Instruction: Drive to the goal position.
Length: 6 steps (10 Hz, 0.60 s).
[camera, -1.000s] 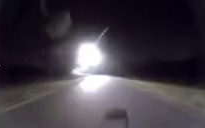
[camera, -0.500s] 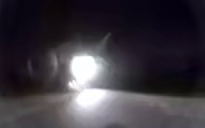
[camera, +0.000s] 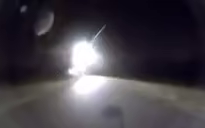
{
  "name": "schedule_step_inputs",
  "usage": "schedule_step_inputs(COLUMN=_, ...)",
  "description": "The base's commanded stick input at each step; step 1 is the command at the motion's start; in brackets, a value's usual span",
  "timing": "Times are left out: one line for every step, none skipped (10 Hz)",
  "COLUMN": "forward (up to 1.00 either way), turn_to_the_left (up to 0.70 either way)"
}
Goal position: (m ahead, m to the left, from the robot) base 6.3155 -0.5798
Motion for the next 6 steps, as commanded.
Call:
schedule_step_inputs(forward=1.0, turn_to_the_left=0.08)
schedule_step_inputs(forward=1.0, turn_to_the_left=0.08)
schedule_step_inputs(forward=1.0, turn_to_the_left=0.1)
schedule_step_inputs(forward=1.0, turn_to_the_left=0.12)
schedule_step_inputs(forward=1.0, turn_to_the_left=0.15)
schedule_step_inputs(forward=1.0, turn_to_the_left=0.17)
